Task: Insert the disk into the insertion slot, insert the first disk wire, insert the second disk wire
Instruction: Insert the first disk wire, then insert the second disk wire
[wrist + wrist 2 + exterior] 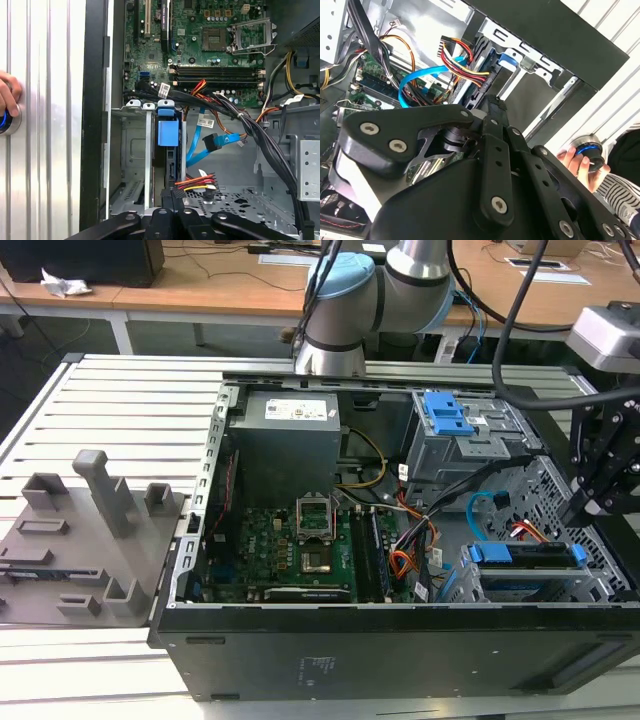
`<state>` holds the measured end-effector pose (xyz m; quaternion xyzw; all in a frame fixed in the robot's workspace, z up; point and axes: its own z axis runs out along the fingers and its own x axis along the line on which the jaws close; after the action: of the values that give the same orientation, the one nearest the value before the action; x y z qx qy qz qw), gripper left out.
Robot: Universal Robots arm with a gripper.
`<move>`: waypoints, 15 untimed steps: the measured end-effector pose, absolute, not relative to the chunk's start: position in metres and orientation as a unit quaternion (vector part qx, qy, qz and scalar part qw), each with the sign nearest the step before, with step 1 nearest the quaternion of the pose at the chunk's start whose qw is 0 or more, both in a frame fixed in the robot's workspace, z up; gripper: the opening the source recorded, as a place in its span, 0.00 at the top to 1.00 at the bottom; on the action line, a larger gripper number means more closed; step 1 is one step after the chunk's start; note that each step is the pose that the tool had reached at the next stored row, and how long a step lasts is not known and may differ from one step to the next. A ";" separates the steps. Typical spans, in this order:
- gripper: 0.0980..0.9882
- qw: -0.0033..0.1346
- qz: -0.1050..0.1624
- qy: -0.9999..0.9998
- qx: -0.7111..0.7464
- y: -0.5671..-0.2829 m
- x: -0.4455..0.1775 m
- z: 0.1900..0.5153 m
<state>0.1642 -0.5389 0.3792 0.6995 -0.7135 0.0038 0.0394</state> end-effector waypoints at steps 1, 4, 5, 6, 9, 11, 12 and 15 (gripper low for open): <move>0.99 0.039 0.004 -0.713 0.700 -0.539 0.163 0.378; 0.99 0.039 0.004 -0.713 0.700 -0.539 0.156 0.375; 0.99 0.039 0.004 -0.713 0.700 -0.539 0.154 0.374; 0.99 0.039 0.004 -0.713 0.700 -0.539 0.153 0.374; 0.99 0.039 0.004 -0.713 0.700 -0.539 0.152 0.374; 0.99 0.039 0.004 -0.713 0.700 -0.539 0.152 0.374; 0.99 0.039 0.004 -0.713 0.700 -0.539 0.152 0.374; 0.99 0.039 0.004 -0.713 0.700 -0.539 0.152 0.373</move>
<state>0.1520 -0.5389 0.3735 0.6996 -0.7135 0.0037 0.0393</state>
